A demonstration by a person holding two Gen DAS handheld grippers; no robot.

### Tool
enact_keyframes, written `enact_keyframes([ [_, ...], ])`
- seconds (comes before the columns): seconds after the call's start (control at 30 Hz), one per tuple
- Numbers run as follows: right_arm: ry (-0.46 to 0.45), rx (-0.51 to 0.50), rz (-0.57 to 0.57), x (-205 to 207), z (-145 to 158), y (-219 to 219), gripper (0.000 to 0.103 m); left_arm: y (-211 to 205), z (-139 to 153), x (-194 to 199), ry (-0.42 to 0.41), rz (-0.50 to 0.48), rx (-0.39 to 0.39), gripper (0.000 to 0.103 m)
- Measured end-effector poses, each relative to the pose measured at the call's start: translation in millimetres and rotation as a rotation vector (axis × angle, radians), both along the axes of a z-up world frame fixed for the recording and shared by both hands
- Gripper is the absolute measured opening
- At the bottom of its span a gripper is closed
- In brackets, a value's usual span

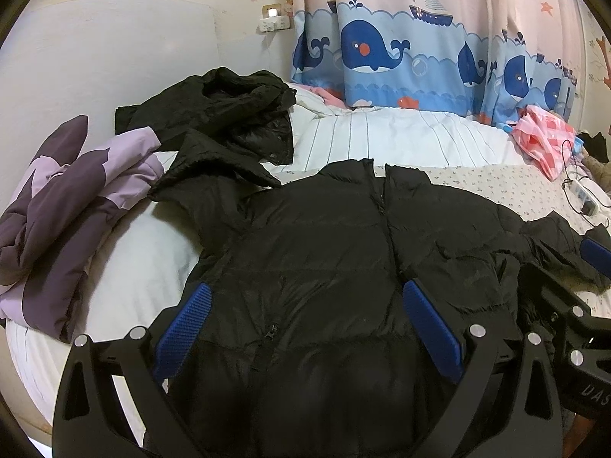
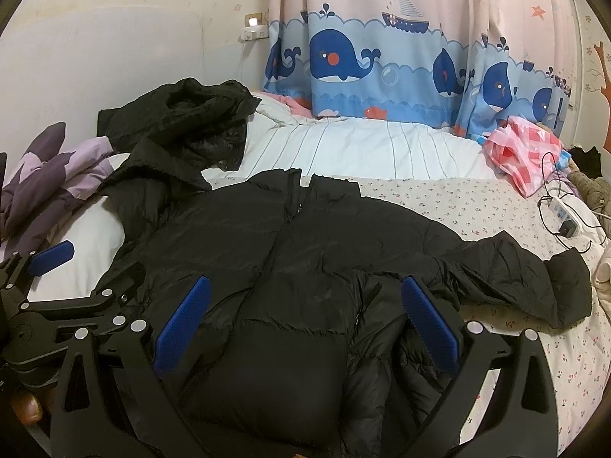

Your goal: Fold large clothes

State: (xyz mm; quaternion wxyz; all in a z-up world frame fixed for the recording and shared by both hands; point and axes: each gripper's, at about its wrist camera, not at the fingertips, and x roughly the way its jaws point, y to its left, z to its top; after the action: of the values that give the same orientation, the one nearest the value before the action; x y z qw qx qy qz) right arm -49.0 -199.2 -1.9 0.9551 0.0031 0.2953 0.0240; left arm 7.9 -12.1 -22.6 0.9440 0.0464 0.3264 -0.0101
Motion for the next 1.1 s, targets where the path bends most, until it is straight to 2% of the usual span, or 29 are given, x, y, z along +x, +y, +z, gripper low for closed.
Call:
enact_keyframes([
  [0.27, 0.026, -0.008, -0.001, 1.5, -6.0, -1.9, 0.096, -1.2, -0.3, 1.4, 0.011, -0.005, 0.004, 0.097],
  [0.37, -0.010, -0.010, -0.003, 0.4, -7.6, -1.7, 0.096, -2.6, -0.7, 1.9, 0.013, -0.005, 0.006, 0.097],
  [0.4, 0.003, -0.066, -0.003, 1.9, -4.4, -1.7, 0.096, -2.9, -0.8, 1.8, 0.013, -0.005, 0.006, 0.097],
  [0.53, 0.043, -0.127, -0.006, 2.7, -4.8, -4.5, 0.096, -2.6, -0.6, 2.1, 0.014, -0.006, 0.006, 0.097],
  [0.57, 0.087, -0.157, -0.007, 4.9, -3.3, -8.5, 0.096, -3.1, -0.8, 2.3, 0.014, -0.007, 0.007, 0.097],
  [0.73, 0.087, -0.106, -0.008, 4.9, -3.6, -13.4, 0.096, -4.2, -1.1, 2.5, 0.014, -0.007, 0.007, 0.097],
  [0.8, 0.002, -0.095, -0.015, 3.5, -4.9, -11.7, 0.096, -4.2, -1.0, 2.5, 0.014, -0.007, 0.007, 0.097],
  [0.83, -0.006, -0.095, -0.015, 3.4, -5.0, -11.8, 0.096, -4.6, -1.2, 2.2, 0.014, -0.007, 0.007, 0.097],
  [1.1, -0.003, -0.076, -0.016, 4.3, -6.5, -13.3, 0.096, -4.6, -1.1, 2.5, 0.015, -0.006, 0.008, 0.097],
])
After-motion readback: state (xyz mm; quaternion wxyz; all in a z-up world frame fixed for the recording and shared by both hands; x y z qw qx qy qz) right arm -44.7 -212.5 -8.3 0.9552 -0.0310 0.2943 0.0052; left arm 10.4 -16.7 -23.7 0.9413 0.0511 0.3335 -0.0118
